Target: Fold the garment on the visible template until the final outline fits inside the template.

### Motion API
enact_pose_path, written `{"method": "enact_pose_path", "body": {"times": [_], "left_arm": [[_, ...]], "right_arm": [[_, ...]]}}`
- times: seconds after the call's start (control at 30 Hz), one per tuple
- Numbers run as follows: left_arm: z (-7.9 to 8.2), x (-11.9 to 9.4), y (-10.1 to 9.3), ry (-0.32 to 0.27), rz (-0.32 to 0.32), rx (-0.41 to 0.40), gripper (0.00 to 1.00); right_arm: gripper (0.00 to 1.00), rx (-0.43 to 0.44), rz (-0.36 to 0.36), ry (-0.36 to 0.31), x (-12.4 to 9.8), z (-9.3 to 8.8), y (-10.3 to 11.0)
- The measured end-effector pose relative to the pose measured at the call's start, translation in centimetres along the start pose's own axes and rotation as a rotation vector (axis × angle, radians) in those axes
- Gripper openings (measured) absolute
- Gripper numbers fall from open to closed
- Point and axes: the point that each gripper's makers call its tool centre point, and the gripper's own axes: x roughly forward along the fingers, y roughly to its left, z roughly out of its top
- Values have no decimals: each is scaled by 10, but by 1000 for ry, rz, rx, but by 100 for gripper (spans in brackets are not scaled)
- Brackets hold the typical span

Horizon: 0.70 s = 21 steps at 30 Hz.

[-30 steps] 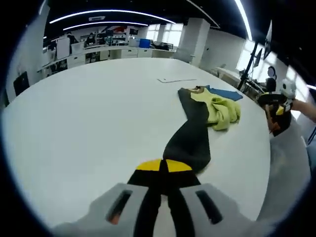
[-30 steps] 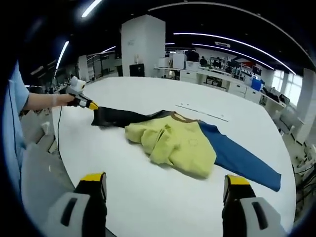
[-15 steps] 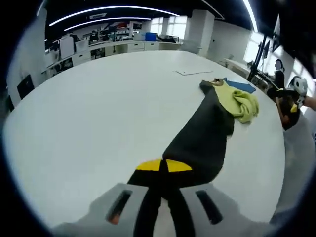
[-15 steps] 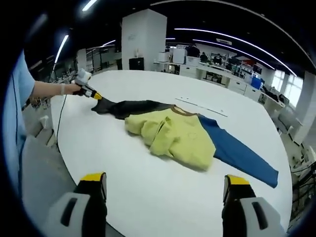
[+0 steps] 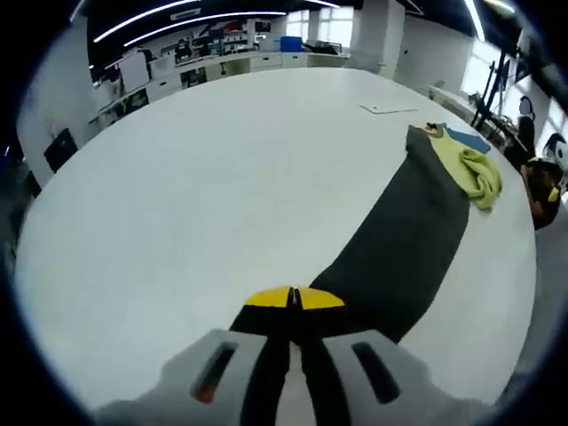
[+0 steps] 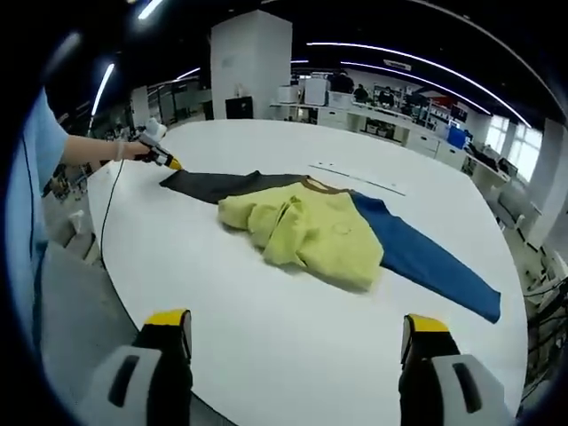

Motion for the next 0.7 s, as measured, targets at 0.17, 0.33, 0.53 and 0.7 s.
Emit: {"method": "enact_pose_path", "body": {"times": [0.17,0.33,0.53,0.7], "left_arm": [[2,-6,-3,-14,-11,0,0],[-1,-6,-11,-16,-38,6,7],[-10,-7,-15,-2,-30,22,22],[-17,-6,-17,28,-20,33,24]], "right_arm": [[100,15,4,-19,2,3,1],[99,-2,7,-11,3,3,3],[99,5,6,-16,0,1,4],[99,4,2,-16,-3,0,4]]}}
